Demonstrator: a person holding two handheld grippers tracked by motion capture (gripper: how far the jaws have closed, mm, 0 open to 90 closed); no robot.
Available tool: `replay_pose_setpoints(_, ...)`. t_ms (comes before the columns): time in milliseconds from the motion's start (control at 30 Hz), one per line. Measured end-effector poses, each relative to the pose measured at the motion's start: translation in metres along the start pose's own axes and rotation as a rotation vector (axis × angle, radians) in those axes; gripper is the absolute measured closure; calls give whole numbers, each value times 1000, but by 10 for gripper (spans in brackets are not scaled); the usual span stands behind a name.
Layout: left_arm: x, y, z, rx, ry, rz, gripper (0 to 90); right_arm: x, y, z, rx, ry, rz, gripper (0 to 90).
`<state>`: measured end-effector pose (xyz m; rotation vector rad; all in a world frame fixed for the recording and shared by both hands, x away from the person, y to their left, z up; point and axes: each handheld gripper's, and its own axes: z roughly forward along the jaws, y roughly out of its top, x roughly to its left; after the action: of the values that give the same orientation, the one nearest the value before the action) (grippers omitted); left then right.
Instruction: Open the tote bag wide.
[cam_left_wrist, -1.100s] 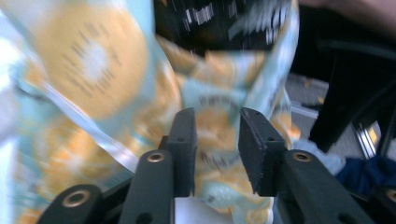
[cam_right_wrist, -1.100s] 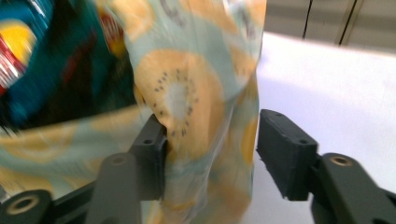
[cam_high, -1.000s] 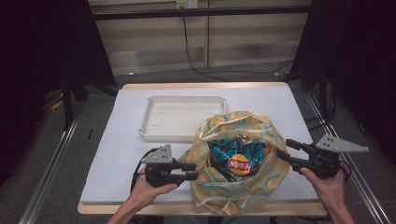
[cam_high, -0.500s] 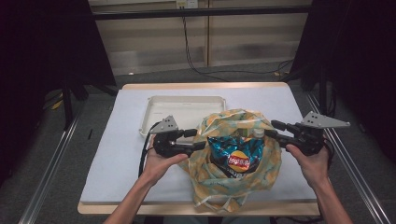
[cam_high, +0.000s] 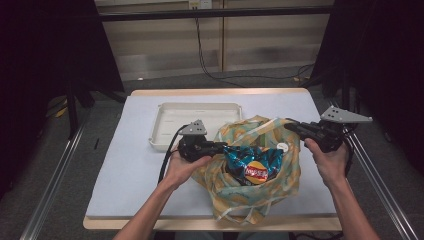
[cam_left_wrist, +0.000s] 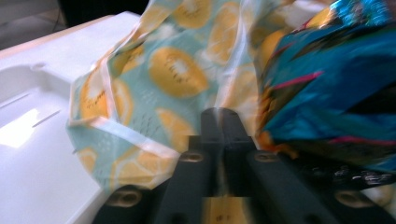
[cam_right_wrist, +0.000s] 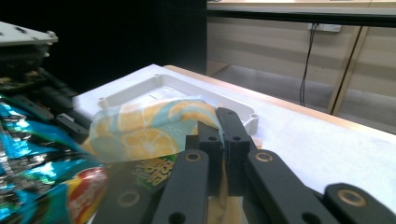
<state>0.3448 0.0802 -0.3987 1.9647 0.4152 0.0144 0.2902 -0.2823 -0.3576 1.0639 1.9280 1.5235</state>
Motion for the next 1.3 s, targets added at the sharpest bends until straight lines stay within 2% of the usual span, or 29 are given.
replay_pose_setpoints(33,0,2,-2,-15,-6,-9,900,-2,0,2,5,-15,-4,865)
replay_pose_setpoints(67,0,5,-6,-41,3,-11,900,-3,0,3,9,-18,-6,849)
replay_pose_setpoints(167,2,14,-16,-70,33,-7,900,-9,-2,8,23,-34,5,798)
replay_pose_setpoints(200,4,17,-20,-92,35,-12,900,-10,-3,10,28,-29,3,783)
replay_pose_setpoints(300,9,24,-30,-124,64,-19,900,-11,-6,14,51,-18,6,648)
replay_pose_setpoints(400,13,26,-35,-131,87,-19,900,-10,-7,17,70,-6,-4,560)
replay_pose_setpoints(500,17,25,-37,-145,114,-31,900,-9,-8,19,86,22,-6,519)
replay_pose_setpoints(533,20,24,-38,-143,128,-44,900,-9,-8,21,93,23,-7,521)
replay_pose_setpoints(600,24,23,-38,-144,155,-51,900,-8,-8,22,102,47,-15,680)
replay_pose_setpoints(667,28,21,-36,-127,161,-52,900,-5,-7,22,94,68,-26,827)
replay_pose_setpoints(700,30,20,-34,-122,143,-57,900,-3,-7,21,89,83,-25,883)
replay_pose_setpoints(767,28,18,-31,-120,125,-50,888,-1,-4,21,86,84,-30,900)
replay_pose_setpoints(833,23,18,-26,-118,120,-51,713,-2,-3,21,81,80,-27,900)
replay_pose_setpoints(867,21,18,-24,-112,107,-37,667,-3,-2,21,77,79,-19,900)
replay_pose_setpoints(900,19,18,-22,-114,75,-33,624,-5,-2,20,73,70,-8,900)
replay_pose_setpoints(933,18,19,-20,-113,71,-29,589,-6,-2,21,65,69,-5,900)
replay_pose_setpoints(1033,16,21,-12,-82,79,-27,405,-8,0,21,56,62,12,900)
replay_pose_setpoints(1133,21,23,-2,-66,89,-28,302,-6,2,23,52,62,8,900)
replay_pose_setpoints(1167,22,23,2,-60,88,-40,262,-5,2,24,50,65,9,900)
replay_pose_setpoints(1233,26,23,10,-32,111,-32,202,-4,3,25,46,75,6,900)
replay_pose_setpoints(1300,32,22,18,-20,105,-32,187,-2,4,26,44,79,5,900)
